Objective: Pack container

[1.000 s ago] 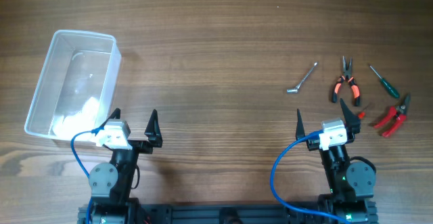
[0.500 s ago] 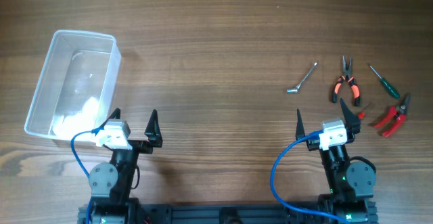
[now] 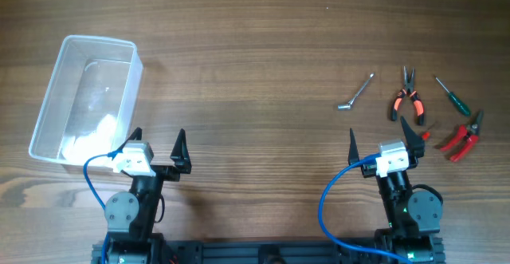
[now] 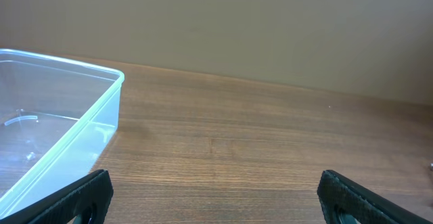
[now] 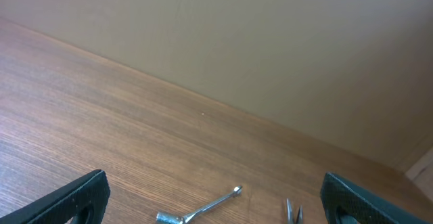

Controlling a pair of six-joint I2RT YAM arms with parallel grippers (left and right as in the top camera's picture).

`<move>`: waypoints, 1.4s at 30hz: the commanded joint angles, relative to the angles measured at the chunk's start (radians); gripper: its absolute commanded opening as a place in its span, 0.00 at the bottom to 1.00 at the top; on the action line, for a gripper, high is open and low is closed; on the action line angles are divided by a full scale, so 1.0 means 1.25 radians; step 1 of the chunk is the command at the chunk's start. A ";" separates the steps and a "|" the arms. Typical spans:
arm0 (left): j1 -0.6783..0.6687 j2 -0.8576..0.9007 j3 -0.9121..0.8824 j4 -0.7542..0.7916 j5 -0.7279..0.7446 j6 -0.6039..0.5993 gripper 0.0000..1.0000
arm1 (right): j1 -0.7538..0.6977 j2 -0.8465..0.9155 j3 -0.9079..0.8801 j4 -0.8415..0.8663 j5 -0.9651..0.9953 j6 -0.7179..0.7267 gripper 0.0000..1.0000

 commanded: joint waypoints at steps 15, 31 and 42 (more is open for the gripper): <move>0.006 -0.008 -0.005 0.000 0.019 -0.005 1.00 | 0.002 -0.009 -0.001 0.002 0.014 0.016 1.00; 0.006 -0.008 -0.005 -0.001 -0.008 -0.002 1.00 | 0.002 -0.009 -0.001 0.006 0.015 0.014 1.00; 0.006 0.003 0.004 -0.006 -0.054 -0.101 1.00 | 0.002 -0.009 -0.001 0.115 -0.074 0.056 1.00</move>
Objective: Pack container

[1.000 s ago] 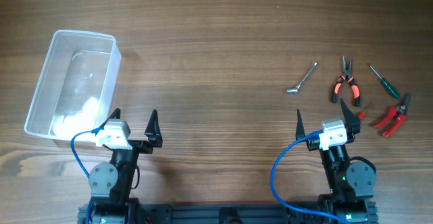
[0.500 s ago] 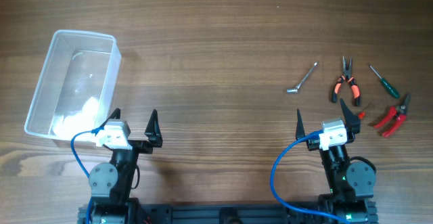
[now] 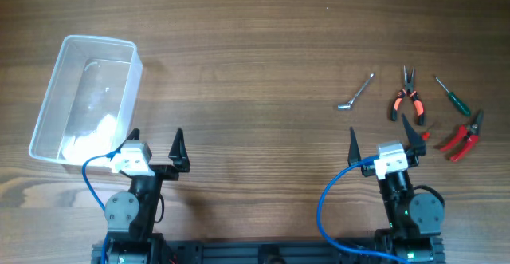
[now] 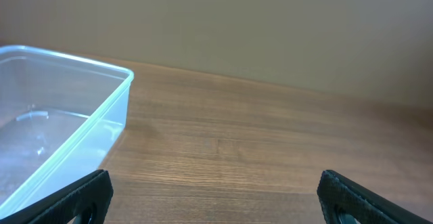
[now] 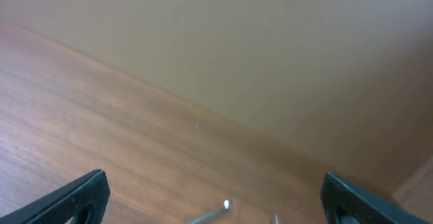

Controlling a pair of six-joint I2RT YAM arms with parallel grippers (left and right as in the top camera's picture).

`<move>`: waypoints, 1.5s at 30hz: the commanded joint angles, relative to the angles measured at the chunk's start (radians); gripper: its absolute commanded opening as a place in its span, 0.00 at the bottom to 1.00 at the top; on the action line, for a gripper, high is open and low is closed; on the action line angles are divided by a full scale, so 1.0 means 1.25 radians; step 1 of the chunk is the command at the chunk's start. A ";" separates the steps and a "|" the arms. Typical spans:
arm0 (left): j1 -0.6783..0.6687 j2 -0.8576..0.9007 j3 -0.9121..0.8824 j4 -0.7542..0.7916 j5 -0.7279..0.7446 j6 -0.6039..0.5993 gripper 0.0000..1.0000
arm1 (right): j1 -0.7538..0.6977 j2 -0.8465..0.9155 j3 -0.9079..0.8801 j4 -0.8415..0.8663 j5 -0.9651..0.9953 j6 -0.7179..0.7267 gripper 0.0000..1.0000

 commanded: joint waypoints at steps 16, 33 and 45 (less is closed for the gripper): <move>0.063 0.779 0.895 -0.686 -0.312 -0.241 1.00 | 0.002 0.707 0.584 -0.229 -0.218 0.461 1.00; 0.389 1.021 1.195 -1.052 -0.056 -0.436 1.00 | 0.002 1.030 0.922 -0.641 -0.094 0.425 1.00; 0.519 1.140 1.033 -0.897 -0.077 -0.469 1.00 | 0.002 1.116 0.944 -0.666 -0.182 0.332 1.00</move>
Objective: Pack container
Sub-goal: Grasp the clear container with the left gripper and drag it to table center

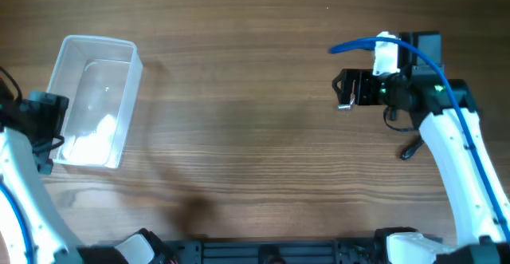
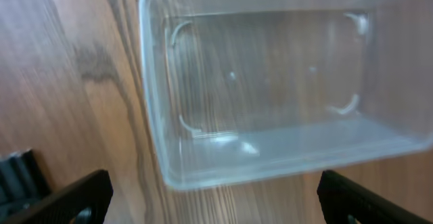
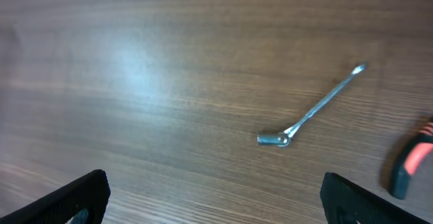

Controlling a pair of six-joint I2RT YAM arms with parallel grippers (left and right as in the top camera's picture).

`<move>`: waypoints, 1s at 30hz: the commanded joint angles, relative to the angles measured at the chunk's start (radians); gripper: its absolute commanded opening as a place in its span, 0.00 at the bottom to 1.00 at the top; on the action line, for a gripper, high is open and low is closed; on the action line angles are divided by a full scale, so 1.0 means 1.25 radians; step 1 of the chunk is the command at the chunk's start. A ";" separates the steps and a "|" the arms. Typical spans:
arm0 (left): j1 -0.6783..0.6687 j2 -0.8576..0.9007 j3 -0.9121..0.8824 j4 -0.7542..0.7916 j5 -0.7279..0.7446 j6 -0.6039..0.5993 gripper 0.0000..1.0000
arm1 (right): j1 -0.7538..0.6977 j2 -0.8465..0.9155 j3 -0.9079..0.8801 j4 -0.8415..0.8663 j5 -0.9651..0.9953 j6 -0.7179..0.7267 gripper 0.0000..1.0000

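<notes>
The clear plastic container lies at the table's left and looks empty in the left wrist view; a white patch at its near end reads as glare. My left gripper hangs open at the container's left long side, fingers wide apart. A small silver wrench lies on the wood, its socket head just showing below my right gripper. That gripper hovers open over it, nothing between its fingers. An orange-handled pair of pliers peeks in at the right edge.
The right arm covers the area where other tools lie, so they are hidden in the overhead view. Bare wooden table stretches between container and wrench.
Both arms left their low rest poses at the table's front edge. The left gripper is now at the container's left side, looking down into it. The right gripper is now above the wrench.
At both earlier moments the arms rested at the front edge, grippers open, with the container at left and wrench, pliers, screwdriver and red cutters at right. Now each arm is raised and extended, left to the container, right over the wrench. No object has moved.
</notes>
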 commanded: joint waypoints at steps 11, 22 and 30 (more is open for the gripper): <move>0.007 0.183 -0.163 0.159 -0.016 -0.040 1.00 | 0.002 0.009 0.017 0.025 0.014 0.017 1.00; 0.007 0.189 -0.165 0.160 -0.039 -0.041 0.79 | 0.002 0.009 0.017 -0.018 0.014 0.025 1.00; 0.007 0.189 -0.250 0.234 -0.052 -0.040 0.76 | 0.002 0.009 0.017 -0.036 0.014 0.024 1.00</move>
